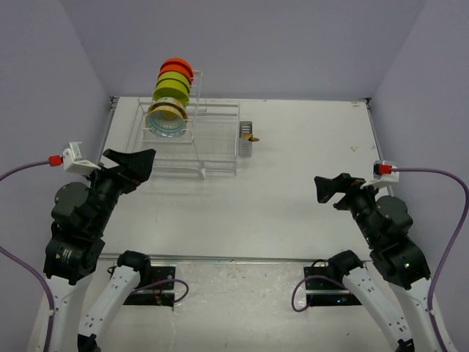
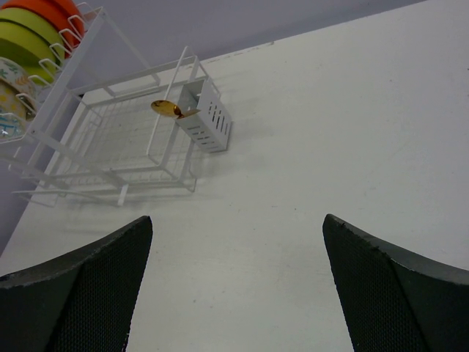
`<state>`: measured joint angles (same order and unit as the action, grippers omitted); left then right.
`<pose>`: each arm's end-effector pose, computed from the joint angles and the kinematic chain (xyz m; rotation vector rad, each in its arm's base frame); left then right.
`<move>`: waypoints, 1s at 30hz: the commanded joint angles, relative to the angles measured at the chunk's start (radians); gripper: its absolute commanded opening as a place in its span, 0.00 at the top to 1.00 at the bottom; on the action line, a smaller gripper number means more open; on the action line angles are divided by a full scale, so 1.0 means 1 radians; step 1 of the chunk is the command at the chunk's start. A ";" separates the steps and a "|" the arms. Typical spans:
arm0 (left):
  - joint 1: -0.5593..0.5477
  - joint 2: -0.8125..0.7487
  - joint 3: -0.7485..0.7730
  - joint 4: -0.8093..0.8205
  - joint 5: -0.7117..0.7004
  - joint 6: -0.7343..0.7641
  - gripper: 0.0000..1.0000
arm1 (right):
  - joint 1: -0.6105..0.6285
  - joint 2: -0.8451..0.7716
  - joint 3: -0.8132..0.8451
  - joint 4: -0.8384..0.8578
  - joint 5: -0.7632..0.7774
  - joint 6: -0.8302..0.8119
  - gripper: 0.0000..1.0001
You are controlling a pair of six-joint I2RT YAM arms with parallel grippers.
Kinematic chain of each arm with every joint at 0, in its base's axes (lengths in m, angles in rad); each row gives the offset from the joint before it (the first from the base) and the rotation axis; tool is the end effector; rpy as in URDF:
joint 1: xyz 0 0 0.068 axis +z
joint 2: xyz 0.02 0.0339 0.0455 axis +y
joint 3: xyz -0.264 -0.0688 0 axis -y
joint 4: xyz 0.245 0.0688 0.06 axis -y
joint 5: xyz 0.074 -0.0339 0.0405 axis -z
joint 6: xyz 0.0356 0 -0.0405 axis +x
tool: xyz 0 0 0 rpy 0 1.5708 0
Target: Unload the bowls from the dish rack
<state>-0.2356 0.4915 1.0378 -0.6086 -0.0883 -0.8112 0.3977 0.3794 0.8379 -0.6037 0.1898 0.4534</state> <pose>0.0733 -0.0144 0.4098 -0.5444 1.5930 -0.7255 0.0724 0.0231 0.3578 0.1905 1.7253 0.4673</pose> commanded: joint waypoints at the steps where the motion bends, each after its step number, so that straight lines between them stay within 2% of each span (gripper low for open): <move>1: 0.007 0.105 0.047 0.067 0.156 -0.219 0.00 | 0.001 0.009 0.026 0.053 -0.023 0.010 0.01; 2: 0.007 0.131 0.038 0.094 0.159 -0.294 0.00 | 0.001 0.007 0.030 0.058 -0.024 0.010 0.01; 5: 0.007 0.171 0.015 0.150 0.165 -0.390 0.04 | 0.001 0.007 0.030 0.065 -0.032 0.016 0.01; 7: 0.007 0.226 0.019 0.190 0.156 -0.446 0.12 | 0.000 0.006 0.014 0.087 -0.056 0.021 0.01; 9: 0.007 0.287 0.045 0.211 0.154 -0.480 0.15 | 0.001 0.009 0.006 0.097 -0.066 0.025 0.01; 10: 0.007 0.307 0.056 0.217 0.147 -0.486 0.24 | 0.001 0.010 0.001 0.105 -0.070 0.030 0.01; 11: 0.005 0.338 0.074 0.227 0.137 -0.502 0.28 | 0.001 0.013 -0.006 0.110 -0.076 0.031 0.01; 15: 0.005 0.403 0.097 0.256 0.073 -0.532 0.39 | 0.001 0.018 -0.031 0.143 -0.099 0.045 0.01; 21: 0.005 0.492 0.146 0.282 -0.033 -0.545 0.41 | 0.001 0.023 -0.036 0.154 -0.108 0.041 0.01; 22: 0.005 0.504 0.156 0.283 -0.059 -0.543 0.46 | 0.000 0.019 -0.036 0.153 -0.107 0.038 0.01; 28: 0.005 0.591 0.209 0.288 -0.139 -0.537 0.49 | 0.001 0.010 -0.037 0.151 -0.090 0.030 0.01; 30: 0.005 0.605 0.208 0.293 -0.155 -0.548 0.55 | 0.001 0.013 -0.034 0.151 -0.087 0.027 0.01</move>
<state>-0.2356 1.0794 1.2095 -0.3573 -0.1665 -1.3373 0.3977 0.3920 0.7998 -0.4980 0.1036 0.4858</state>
